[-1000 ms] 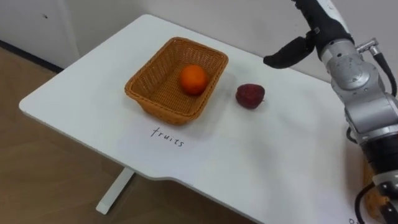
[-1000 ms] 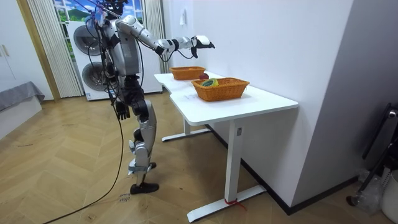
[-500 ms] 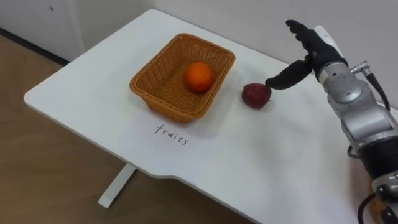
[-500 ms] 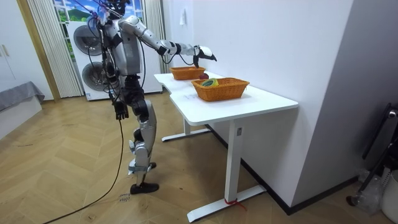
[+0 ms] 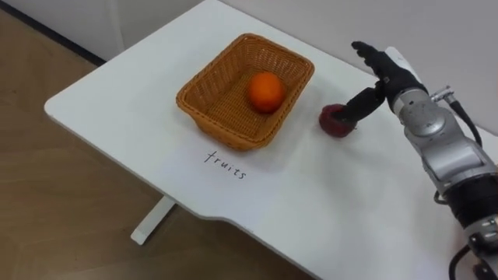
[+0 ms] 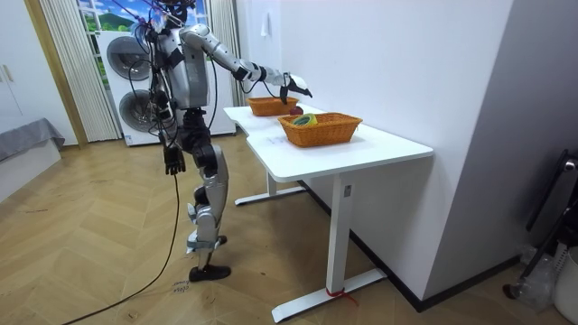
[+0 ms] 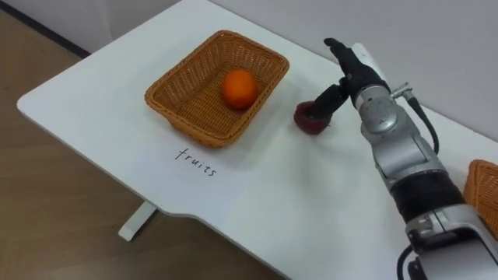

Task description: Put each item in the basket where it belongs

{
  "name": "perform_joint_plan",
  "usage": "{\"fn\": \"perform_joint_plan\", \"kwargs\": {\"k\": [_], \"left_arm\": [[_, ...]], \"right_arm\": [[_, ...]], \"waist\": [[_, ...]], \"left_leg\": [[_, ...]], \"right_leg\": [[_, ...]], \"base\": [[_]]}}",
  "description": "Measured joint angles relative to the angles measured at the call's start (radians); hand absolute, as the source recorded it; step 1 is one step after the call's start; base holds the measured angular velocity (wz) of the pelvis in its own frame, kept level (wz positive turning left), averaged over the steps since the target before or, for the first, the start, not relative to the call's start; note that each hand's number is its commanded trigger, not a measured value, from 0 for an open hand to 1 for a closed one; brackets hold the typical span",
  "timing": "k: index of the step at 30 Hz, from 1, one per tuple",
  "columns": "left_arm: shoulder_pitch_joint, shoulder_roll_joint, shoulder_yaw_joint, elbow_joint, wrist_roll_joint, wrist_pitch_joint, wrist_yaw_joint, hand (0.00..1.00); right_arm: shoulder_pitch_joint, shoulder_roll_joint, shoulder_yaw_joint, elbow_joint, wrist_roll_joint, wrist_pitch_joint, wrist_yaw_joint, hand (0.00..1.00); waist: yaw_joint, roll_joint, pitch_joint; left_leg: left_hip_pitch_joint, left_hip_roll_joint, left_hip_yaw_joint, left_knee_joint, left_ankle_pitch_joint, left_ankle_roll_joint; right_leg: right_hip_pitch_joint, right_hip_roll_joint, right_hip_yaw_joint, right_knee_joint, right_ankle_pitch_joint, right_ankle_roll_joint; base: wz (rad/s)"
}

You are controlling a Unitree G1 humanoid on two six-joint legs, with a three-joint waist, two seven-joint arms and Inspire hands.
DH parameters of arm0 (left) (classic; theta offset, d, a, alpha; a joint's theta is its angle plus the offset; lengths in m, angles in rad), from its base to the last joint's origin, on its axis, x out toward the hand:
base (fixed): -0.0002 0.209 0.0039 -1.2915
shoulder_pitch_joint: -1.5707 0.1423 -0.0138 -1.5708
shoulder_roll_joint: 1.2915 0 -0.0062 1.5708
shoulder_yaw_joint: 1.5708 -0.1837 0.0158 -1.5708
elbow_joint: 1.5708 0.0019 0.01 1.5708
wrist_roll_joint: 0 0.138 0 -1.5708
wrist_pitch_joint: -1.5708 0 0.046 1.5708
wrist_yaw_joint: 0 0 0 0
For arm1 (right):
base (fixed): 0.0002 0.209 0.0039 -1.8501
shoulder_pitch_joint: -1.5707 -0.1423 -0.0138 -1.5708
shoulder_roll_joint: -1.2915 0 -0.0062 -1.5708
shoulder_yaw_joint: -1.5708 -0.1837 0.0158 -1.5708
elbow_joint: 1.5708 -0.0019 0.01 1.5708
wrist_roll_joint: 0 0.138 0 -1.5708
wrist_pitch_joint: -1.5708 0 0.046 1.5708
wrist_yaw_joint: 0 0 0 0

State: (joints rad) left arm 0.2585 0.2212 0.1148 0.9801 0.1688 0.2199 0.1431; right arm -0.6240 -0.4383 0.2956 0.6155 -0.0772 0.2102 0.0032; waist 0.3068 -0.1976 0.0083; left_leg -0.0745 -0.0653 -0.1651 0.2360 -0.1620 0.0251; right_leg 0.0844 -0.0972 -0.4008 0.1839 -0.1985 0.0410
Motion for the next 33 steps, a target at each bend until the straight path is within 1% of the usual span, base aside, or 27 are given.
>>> {"fn": "perform_joint_plan", "kwargs": {"k": [4,8,16,18,19,20,21,22,26,30,33], "left_arm": [[0.000,0.000,0.000,0.000,0.000,0.006,0.002,0.00],[0.000,0.000,0.002,0.002,-0.001,0.014,0.002,0.00],[0.000,0.000,0.000,0.003,-0.002,0.019,0.002,0.00],[0.002,-0.001,-0.002,0.003,-0.004,0.018,0.002,0.00],[0.001,-0.001,-0.007,0.003,-0.005,0.018,0.002,0.00],[0.000,0.000,-0.017,0.002,-0.006,0.015,0.003,0.00],[0.000,-0.001,-0.020,0.002,-0.006,0.013,0.002,0.00],[-0.001,-0.004,-0.023,0.002,-0.007,0.013,0.002,0.00],[-0.001,0.000,-0.040,-0.002,-0.013,0.013,0.001,0.00],[-0.001,0.001,-0.044,-0.003,-0.023,0.013,-0.002,0.00],[-0.001,0.005,-0.060,-0.003,-0.023,0.013,-0.003,0.00]], "right_arm": [[0.000,0.000,0.000,0.000,0.006,0.010,0.001,0.00],[0.000,0.000,0.000,0.000,0.005,0.010,0.012,0.00],[0.000,0.000,0.007,0.000,0.005,0.011,0.043,0.00],[0.000,0.000,0.032,0.006,0.006,0.011,0.043,0.00],[0.005,0.000,0.050,0.012,0.006,0.011,0.046,0.00],[0.013,0.000,0.060,0.015,0.006,0.011,0.051,0.00],[0.016,0.000,0.064,0.018,0.006,0.011,0.055,0.00],[0.016,0.001,0.070,0.034,0.008,0.010,0.063,0.00],[0.016,0.001,0.075,0.096,0.008,0.010,0.066,0.00],[0.016,0.001,0.075,0.108,0.008,0.010,0.066,0.00],[0.016,0.003,0.075,0.109,0.008,0.010,0.066,0.00]], "waist": [[-0.001,0.000,0.0008],[0.000,0.000,0.0008],[0.002,0.001,0.0015],[0.003,0.002,0.0028],[0.005,0.002,0.0044],[0.006,0.004,0.0083],[0.007,0.002,0.0082],[0.010,0.003,0.0108],[0.025,0.005,0.0118],[0.029,0.007,0.0136],[0.030,0.008,0.0142]], "left_leg": [[-0.001,0.000,0.001,0.000,0.000,0.000],[0.000,0.000,0.002,0.002,0.000,0.000],[0.003,0.001,0.002,0.003,0.000,-0.001],[0.009,0.001,0.002,0.002,0.000,-0.001],[0.014,0.001,0.002,0.001,0.000,-0.001],[0.015,0.001,0.002,0.001,0.000,-0.001],[0.015,0.001,0.002,0.001,0.000,-0.001],[0.013,0.001,0.002,0.002,0.000,-0.001],[0.005,0.000,0.000,0.005,0.000,-0.002],[-0.008,0.000,-0.002,0.015,0.000,-0.002],[-0.015,0.000,-0.002,0.019,0.000,-0.002]], "right_leg": [[-0.001,0.001,0.002,0.000,0.000,0.000],[-0.001,0.001,0.002,0.000,0.000,0.000],[0.001,0.000,0.002,0.000,0.000,0.000],[0.006,0.000,0.001,0.000,0.000,0.000],[0.010,0.000,0.001,0.001,0.000,0.000],[0.012,0.000,-0.001,0.001,0.000,0.000],[0.012,0.000,-0.002,0.001,0.000,0.000],[0.012,0.000,-0.003,0.001,0.000,0.000],[0.011,0.000,-0.013,0.001,0.000,0.000],[0.003,0.001,-0.015,0.001,0.001,-0.002],[0.000,0.001,-0.016,0.001,0.002,-0.003]], "base": [[0.00],[0.00],[0.00],[0.00],[0.00],[0.00],[0.00],[0.00],[0.01],[0.01],[0.00]]}}
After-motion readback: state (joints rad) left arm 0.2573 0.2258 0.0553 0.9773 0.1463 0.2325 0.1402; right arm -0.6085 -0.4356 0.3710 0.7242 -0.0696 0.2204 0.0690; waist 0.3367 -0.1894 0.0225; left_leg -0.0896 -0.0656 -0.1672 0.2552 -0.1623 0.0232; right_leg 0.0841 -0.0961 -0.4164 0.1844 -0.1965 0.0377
